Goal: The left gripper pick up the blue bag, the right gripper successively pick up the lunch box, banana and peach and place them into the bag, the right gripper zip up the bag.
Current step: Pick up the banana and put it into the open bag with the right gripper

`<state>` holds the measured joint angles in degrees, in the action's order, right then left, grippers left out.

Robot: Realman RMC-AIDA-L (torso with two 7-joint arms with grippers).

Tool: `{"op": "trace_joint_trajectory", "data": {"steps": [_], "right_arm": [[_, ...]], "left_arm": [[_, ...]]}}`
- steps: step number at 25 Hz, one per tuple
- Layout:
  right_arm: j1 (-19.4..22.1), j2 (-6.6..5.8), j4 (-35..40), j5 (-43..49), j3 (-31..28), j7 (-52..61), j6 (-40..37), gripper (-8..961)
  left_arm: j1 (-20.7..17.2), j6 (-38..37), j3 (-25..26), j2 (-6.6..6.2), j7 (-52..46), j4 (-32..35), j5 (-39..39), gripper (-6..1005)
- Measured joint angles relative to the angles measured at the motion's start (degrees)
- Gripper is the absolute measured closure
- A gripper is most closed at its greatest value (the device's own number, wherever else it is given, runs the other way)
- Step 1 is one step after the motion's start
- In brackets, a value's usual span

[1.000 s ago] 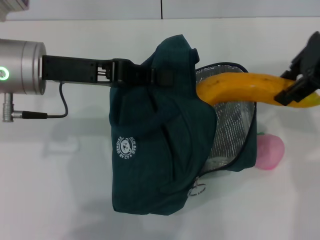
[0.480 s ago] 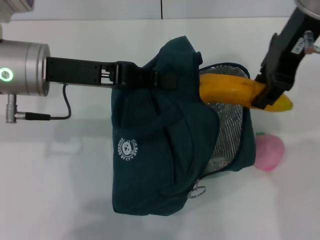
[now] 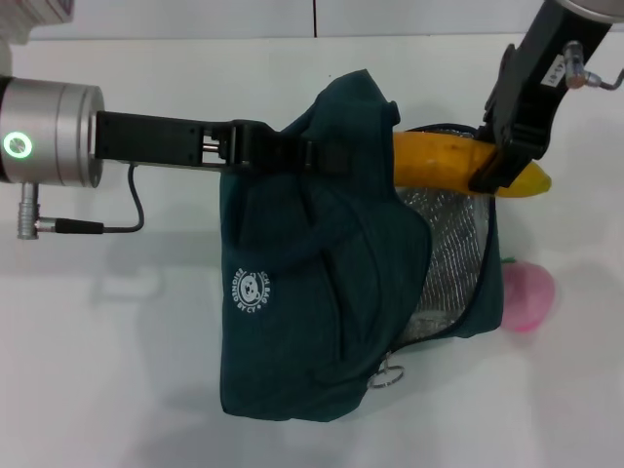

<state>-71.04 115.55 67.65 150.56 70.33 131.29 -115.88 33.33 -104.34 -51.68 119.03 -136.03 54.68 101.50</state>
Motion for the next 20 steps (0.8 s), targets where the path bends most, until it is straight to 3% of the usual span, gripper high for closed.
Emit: {"op": "trace_joint_trajectory", "data": {"steps": [20], "right_arm": [[-2.6, 0.27, 0.2, -1.5, 0.3, 0.5, 0.1, 516]], "left_arm": [[0.2, 0.3, 0.0, 0.06, 0.4, -0.2, 0.0, 946]]}}
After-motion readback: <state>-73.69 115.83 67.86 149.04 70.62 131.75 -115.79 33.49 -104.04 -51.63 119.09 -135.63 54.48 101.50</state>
